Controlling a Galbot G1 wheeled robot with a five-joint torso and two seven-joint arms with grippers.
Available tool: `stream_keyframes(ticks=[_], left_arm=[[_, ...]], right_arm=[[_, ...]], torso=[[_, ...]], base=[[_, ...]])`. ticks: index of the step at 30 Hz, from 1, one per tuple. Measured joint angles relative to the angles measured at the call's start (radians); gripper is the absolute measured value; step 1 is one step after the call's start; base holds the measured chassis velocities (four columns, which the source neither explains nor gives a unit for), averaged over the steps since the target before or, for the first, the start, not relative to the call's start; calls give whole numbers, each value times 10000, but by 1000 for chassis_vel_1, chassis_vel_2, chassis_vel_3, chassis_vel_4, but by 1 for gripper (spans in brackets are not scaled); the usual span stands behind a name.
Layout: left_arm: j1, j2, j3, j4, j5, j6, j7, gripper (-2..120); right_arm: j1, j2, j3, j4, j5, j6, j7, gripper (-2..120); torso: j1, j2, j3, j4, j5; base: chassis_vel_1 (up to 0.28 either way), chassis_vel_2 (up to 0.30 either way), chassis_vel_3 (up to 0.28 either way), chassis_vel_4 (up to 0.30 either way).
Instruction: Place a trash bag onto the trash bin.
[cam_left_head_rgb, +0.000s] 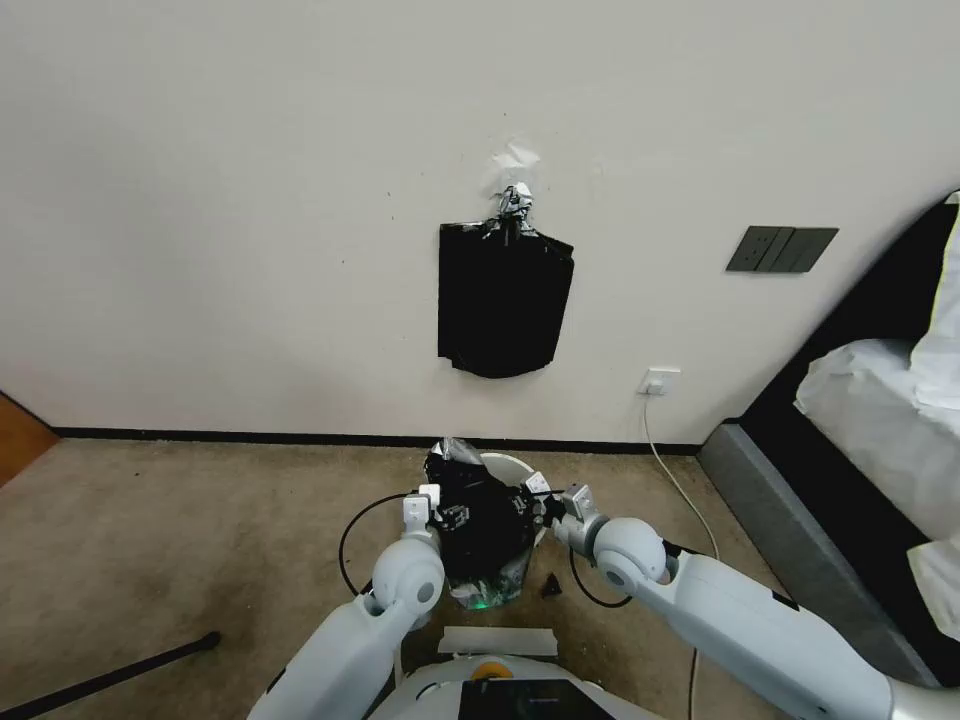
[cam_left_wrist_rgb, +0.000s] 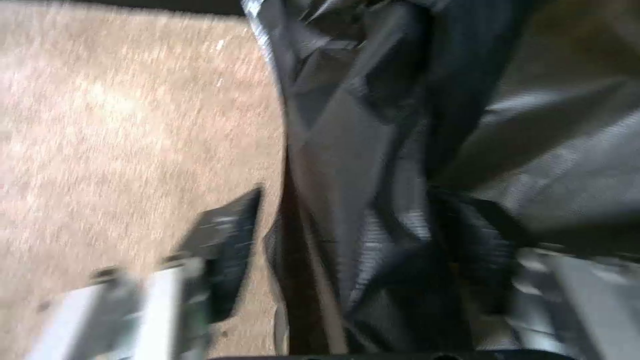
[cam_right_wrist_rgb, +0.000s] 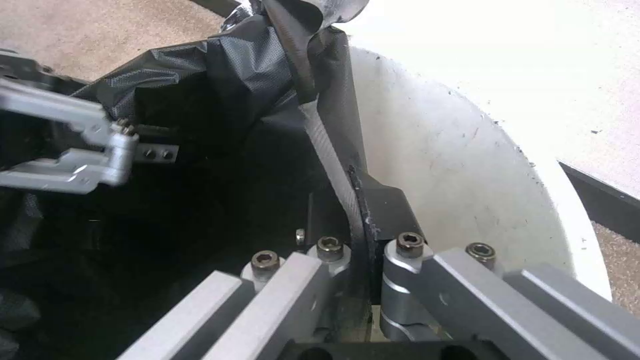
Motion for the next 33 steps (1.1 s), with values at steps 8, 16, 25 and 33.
stream_keyframes(ticks=[8,16,25,33], left_arm=[[-279,74,35,167,-780,59,-700,31],[-320,120,79,154,-848,-36,-692,3],[-35,616,18,-249,147,-790,1015,1],[565,1329,-315,-1090,2370,-1651,3773,1]], right_arm=[[-12,55,-2,-21,12,24,11,0],[-50,79,74,81,-21,174,88,0],[279,93,429,404,39,907,445,0],[1478,-531,688,598,246,1238,792,0]], torso=[[0,1,0,1,0],[0,0,-1,-2,-3],[0,0,0,0,-1],[-1,0,0,3,0]], base=[[0,0,0,0],[0,0,0,0],[0,0,0,0],[0,0,0,0]])
